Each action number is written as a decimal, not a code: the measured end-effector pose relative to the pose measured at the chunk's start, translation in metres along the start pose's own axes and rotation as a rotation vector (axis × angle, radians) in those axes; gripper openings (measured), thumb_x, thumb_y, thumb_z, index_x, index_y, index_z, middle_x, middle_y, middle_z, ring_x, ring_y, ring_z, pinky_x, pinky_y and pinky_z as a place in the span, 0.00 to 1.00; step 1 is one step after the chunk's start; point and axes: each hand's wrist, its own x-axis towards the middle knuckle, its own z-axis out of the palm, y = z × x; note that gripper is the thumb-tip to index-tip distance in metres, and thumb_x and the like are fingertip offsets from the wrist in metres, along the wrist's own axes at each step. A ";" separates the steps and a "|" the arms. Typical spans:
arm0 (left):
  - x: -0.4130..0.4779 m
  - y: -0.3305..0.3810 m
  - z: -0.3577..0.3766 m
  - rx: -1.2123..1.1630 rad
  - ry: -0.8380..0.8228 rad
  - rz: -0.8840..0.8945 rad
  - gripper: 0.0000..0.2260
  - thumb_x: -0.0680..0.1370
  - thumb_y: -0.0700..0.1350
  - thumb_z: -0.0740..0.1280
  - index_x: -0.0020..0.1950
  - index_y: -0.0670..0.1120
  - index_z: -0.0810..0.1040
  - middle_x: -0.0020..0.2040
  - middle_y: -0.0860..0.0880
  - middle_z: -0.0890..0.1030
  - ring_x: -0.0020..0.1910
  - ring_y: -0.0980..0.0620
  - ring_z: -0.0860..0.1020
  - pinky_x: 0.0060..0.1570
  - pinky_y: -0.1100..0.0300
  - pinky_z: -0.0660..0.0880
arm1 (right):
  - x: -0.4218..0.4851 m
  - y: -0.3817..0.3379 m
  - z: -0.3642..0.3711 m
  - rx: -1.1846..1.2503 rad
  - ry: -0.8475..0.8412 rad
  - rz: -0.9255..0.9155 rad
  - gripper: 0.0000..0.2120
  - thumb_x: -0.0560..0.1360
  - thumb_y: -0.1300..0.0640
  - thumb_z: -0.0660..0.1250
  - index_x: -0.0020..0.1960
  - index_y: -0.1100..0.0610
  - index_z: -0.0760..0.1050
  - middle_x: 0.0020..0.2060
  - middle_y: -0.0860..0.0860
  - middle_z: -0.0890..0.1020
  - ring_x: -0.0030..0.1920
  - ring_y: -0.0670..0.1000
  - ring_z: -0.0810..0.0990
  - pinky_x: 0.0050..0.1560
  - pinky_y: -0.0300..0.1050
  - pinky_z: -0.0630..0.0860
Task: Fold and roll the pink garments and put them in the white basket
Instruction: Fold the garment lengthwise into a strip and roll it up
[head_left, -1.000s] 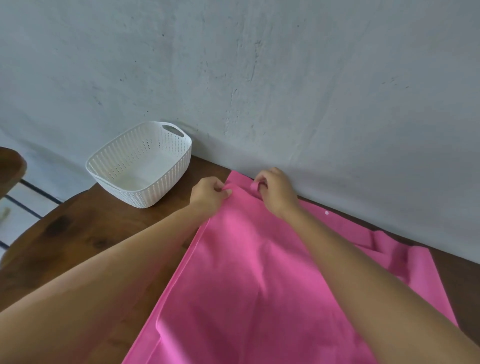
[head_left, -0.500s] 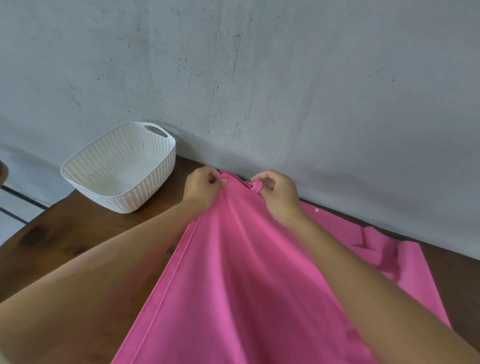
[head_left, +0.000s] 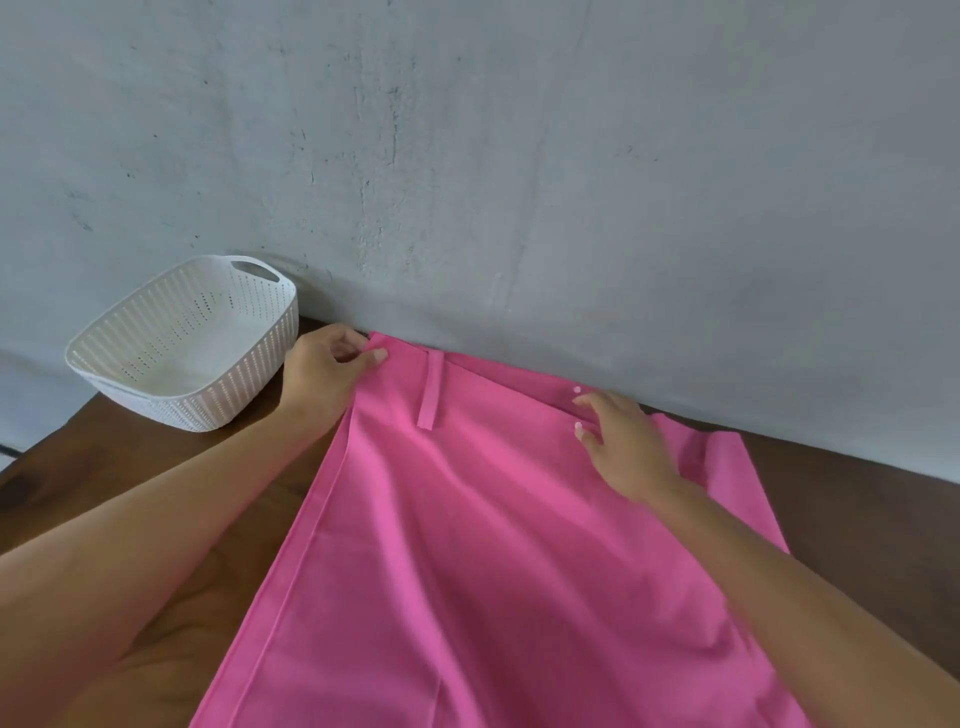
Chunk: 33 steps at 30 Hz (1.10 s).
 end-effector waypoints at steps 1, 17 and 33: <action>-0.005 0.001 -0.003 -0.003 -0.007 0.008 0.06 0.74 0.45 0.77 0.41 0.48 0.82 0.43 0.52 0.85 0.46 0.54 0.83 0.56 0.54 0.78 | -0.005 0.011 -0.004 -0.066 -0.032 0.017 0.16 0.78 0.58 0.69 0.65 0.56 0.76 0.62 0.52 0.79 0.64 0.56 0.75 0.66 0.52 0.70; -0.081 -0.016 -0.024 0.003 -0.046 -0.039 0.05 0.75 0.46 0.77 0.43 0.48 0.83 0.44 0.53 0.85 0.48 0.54 0.82 0.56 0.57 0.76 | -0.110 0.014 -0.029 -0.256 0.234 -0.066 0.04 0.74 0.63 0.72 0.43 0.56 0.80 0.37 0.50 0.79 0.38 0.56 0.78 0.44 0.53 0.75; -0.116 -0.013 -0.031 0.009 -0.052 -0.082 0.05 0.74 0.47 0.78 0.43 0.48 0.83 0.44 0.52 0.85 0.49 0.52 0.83 0.61 0.49 0.78 | -0.175 -0.037 -0.020 0.042 0.187 0.020 0.08 0.80 0.52 0.66 0.47 0.52 0.81 0.41 0.46 0.83 0.43 0.50 0.78 0.47 0.48 0.74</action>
